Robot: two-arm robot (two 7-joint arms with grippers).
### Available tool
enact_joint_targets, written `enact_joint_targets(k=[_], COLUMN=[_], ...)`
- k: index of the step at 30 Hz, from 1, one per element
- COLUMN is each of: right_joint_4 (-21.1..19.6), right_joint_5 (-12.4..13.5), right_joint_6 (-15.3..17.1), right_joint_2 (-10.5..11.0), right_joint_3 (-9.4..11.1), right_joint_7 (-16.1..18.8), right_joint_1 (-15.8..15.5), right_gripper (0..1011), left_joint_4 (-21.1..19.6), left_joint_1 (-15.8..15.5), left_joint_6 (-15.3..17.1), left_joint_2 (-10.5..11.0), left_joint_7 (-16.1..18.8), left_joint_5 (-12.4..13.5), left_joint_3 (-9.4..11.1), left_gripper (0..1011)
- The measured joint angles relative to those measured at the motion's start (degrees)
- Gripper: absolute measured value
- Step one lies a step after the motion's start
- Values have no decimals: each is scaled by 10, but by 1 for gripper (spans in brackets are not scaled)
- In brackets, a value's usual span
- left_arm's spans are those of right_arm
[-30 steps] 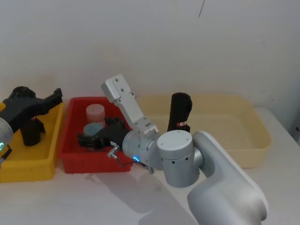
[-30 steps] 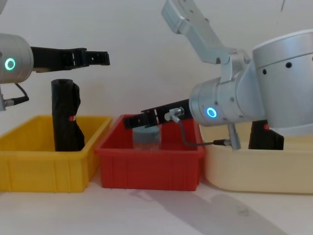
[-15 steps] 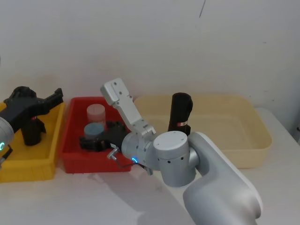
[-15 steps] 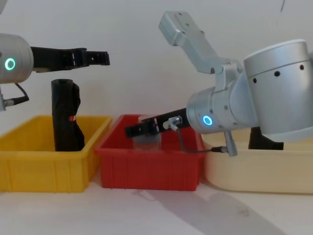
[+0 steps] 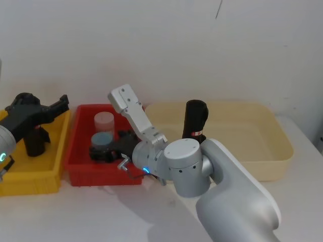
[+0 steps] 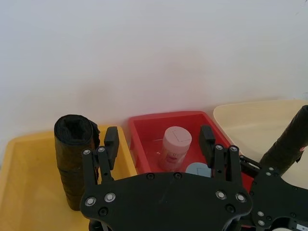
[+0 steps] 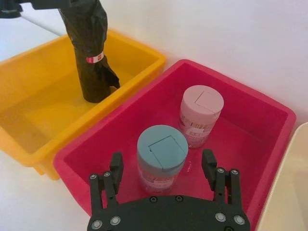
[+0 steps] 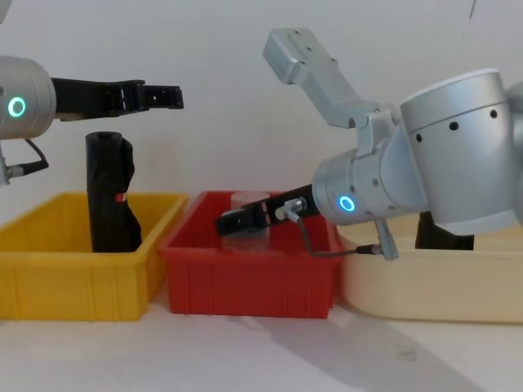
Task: Pick up the garbage bag with the one hand and transfer it to the other hand.
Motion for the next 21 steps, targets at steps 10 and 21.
enact_joint_targets(k=[10,21], right_joint_4=[17,37], right_joint_5=[-11,-20], right_joint_6=[-1,1], right_joint_2=[2,-2], right_joint_3=[-5,-9], right_joint_7=[10,19], right_joint_1=[13,27], right_gripper=[999,1000], left_joint_4=[0,0], left_joint_1=[0,0], left_joint_6=[0,0], left_joint_2=[0,0], left_joint_7=[0,0], left_joint_5=[0,0], left_joint_3=[0,0], left_gripper=[1001,1001])
